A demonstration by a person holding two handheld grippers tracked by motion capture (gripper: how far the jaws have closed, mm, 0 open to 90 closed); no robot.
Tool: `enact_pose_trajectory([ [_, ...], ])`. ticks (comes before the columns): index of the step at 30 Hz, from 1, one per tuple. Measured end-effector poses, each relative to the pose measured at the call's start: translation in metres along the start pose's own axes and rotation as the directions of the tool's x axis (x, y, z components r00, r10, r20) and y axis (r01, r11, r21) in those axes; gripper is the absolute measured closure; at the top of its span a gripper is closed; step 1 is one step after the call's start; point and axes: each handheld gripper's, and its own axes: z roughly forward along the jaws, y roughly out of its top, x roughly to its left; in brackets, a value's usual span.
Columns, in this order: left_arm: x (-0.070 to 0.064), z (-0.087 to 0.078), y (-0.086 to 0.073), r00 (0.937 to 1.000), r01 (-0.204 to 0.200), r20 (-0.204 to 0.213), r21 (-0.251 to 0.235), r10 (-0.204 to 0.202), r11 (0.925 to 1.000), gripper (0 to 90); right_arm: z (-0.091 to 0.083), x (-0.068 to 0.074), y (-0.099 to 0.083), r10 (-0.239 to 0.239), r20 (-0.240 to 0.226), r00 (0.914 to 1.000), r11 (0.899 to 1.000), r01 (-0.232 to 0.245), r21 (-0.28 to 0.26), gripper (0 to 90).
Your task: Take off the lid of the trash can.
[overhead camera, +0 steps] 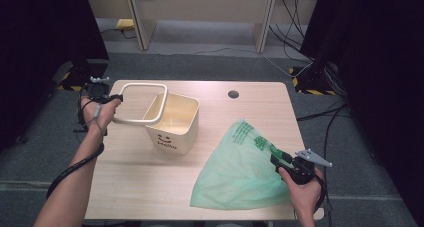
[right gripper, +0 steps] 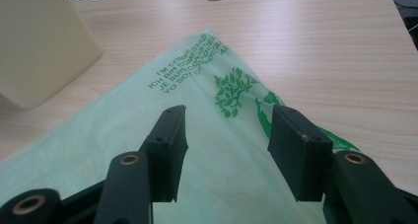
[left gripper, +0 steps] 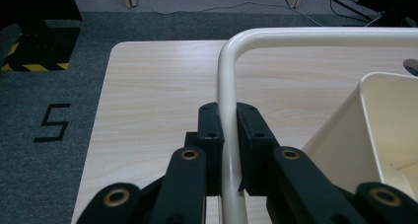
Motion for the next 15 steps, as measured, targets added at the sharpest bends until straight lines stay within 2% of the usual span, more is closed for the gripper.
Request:
enact_pose_trajectory([
  [15, 0.013, -0.003, -0.002, 0.9998, 0.015, -0.015, -0.001, -0.015, 0.9999, 81.3, 0.000, 0.000, 0.000, -0.001, 0.001, 1.0000, 1.000, 0.001, 0.000, 48.6],
])
